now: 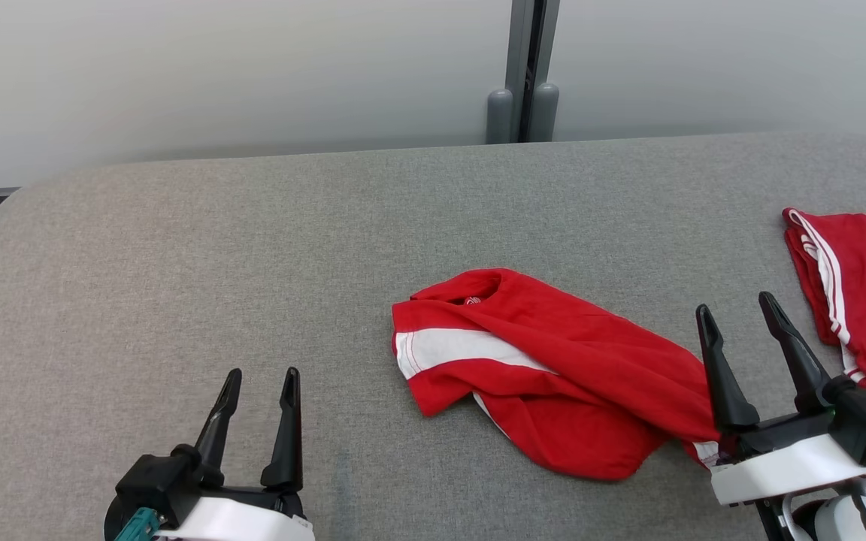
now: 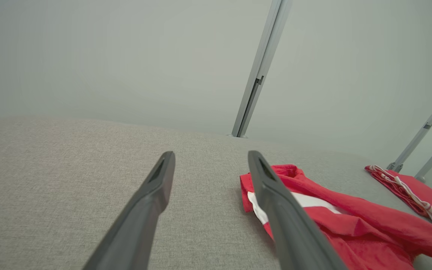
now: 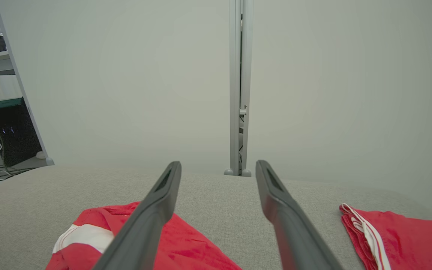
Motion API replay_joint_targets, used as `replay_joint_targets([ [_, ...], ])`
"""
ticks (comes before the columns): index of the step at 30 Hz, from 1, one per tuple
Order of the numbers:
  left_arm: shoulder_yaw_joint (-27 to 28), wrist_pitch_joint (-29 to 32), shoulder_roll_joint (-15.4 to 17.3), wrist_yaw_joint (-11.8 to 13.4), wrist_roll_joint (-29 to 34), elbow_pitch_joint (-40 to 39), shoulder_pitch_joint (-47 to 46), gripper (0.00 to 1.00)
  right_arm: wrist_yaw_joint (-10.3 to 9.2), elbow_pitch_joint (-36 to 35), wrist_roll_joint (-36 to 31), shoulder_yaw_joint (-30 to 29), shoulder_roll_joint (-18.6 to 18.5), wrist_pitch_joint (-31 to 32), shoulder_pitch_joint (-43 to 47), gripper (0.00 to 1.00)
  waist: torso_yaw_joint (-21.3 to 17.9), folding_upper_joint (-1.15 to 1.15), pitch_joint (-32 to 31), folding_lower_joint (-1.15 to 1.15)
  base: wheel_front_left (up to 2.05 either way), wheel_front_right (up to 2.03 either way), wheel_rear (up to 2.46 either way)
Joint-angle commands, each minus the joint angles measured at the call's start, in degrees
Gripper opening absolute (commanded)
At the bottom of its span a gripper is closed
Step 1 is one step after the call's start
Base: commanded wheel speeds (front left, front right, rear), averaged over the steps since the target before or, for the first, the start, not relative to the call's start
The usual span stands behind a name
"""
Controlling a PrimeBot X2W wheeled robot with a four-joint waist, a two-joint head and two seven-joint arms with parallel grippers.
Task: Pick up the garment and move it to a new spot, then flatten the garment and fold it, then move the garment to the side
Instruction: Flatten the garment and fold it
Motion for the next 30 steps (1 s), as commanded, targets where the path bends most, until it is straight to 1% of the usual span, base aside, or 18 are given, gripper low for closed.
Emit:
replay_joint_targets([
  [1, 0.4, -0.25, -0.11, -0.48, 0.61, -0.26, 0.49, 1.0, 0.01, 0.14, 0.06, 0.18, -0.06, -0.27, -0.05, 1.0, -0.16, 0.0, -0.04, 0.0, 0.0, 0.0, 0.0],
  [11, 1.33, -0.25, -0.68, -1.26, 1.68, -0.17, -0.08, 1.0, 0.01, 2.99, 0.63, -0.15, 0.8, -0.27, -0.96, 1.0, -1.09, 0.0, 0.32, 0.0, 0.0, 0.0, 0.0],
  [18, 1.7, -0.26, -1.0, -1.68, 2.34, -0.06, -0.45, 1.0, 0.01, 5.12, 0.82, 0.01, 1.39, -0.27, -1.54, 1.0, -0.96, 0.0, 0.46, 0.0, 0.0, 0.0, 0.0],
  [25, 2.02, -0.26, -1.16, -1.8, 2.6, 0.1, -0.6, 1.0, 0.01, 5.81, 0.92, 0.48, 1.67, -0.27, -2.15, 1.0, -0.87, 0.0, 0.67, 0.0, 0.0, 0.0, 0.0],
  [30, 2.18, -0.26, -1.24, -1.87, 2.81, -0.26, -0.7, 1.0, 0.01, 5.41, 1.13, 1.63, 0.46, -0.27, -0.4, 1.0, -1.65, 0.0, 2.06, 0.0, 0.0, 0.0, 0.0],
])
